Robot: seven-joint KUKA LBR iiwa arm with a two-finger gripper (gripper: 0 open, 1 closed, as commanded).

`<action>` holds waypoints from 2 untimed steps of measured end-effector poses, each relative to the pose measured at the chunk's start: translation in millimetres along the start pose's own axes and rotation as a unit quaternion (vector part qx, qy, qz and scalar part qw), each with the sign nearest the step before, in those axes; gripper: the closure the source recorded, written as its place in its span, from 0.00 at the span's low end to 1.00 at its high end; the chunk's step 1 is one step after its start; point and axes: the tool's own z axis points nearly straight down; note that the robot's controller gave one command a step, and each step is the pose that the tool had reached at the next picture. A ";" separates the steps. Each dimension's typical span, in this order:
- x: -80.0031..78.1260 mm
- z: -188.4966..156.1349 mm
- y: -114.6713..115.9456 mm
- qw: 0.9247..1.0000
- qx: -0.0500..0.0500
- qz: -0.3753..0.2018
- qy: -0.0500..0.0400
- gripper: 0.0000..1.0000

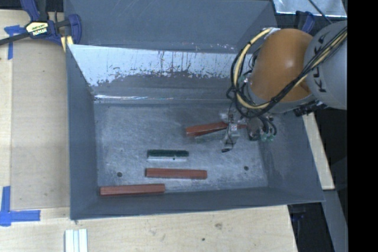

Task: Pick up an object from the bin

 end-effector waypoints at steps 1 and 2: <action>-4.6 -62.2 -49.2 1.000 0.002 -0.011 -0.006 1.00; 18.7 -122.0 -43.0 1.000 0.000 -0.003 -0.001 1.00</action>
Offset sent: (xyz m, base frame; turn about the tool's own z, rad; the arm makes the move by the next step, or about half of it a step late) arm -0.0218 -0.0415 0.1284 -0.0043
